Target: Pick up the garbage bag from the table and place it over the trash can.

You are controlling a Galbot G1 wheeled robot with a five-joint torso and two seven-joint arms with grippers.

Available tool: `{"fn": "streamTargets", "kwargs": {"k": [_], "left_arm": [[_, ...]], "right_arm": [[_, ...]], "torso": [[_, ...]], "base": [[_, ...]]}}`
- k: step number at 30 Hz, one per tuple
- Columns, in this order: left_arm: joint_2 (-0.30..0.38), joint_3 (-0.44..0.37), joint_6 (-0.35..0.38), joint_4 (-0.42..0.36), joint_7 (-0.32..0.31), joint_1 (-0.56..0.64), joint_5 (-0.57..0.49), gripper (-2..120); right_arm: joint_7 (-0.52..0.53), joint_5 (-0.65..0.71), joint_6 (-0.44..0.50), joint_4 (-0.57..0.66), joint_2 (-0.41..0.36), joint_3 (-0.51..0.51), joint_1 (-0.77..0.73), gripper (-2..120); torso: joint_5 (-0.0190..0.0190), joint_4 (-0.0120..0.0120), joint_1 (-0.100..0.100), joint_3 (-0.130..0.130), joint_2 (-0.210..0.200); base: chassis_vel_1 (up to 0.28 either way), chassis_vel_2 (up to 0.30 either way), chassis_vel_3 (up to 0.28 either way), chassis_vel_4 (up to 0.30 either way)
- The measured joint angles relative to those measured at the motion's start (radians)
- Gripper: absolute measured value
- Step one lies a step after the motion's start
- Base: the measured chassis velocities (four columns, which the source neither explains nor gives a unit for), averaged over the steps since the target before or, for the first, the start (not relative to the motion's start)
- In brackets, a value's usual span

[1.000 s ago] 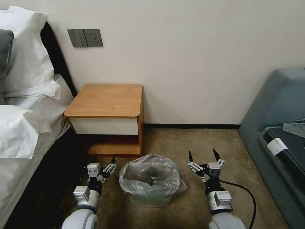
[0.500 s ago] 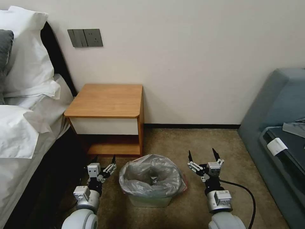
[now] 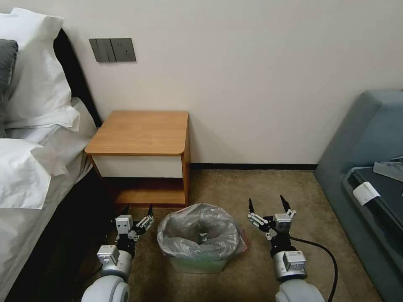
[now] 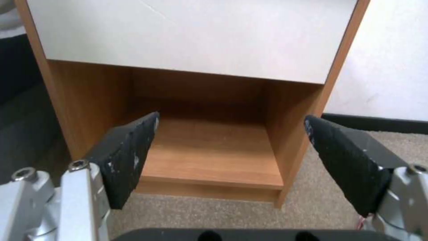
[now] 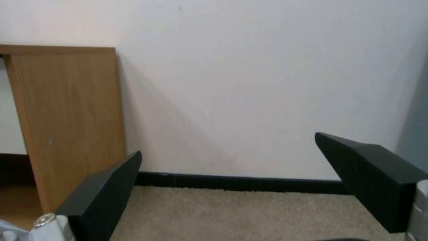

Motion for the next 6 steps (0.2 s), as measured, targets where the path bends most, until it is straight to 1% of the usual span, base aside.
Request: {"fn": "streamTargets", "kwargs": {"k": [6], "left_arm": [[0.000,0.000,0.000,0.000,0.000,0.000,0.000,84]], "right_arm": [[0.000,0.000,0.000,0.000,0.000,0.000,0.000,100]], "torso": [[0.0000,0.0000,0.000,0.000,0.000]], "base": [[0.000,0.000,0.000,0.000]]}}
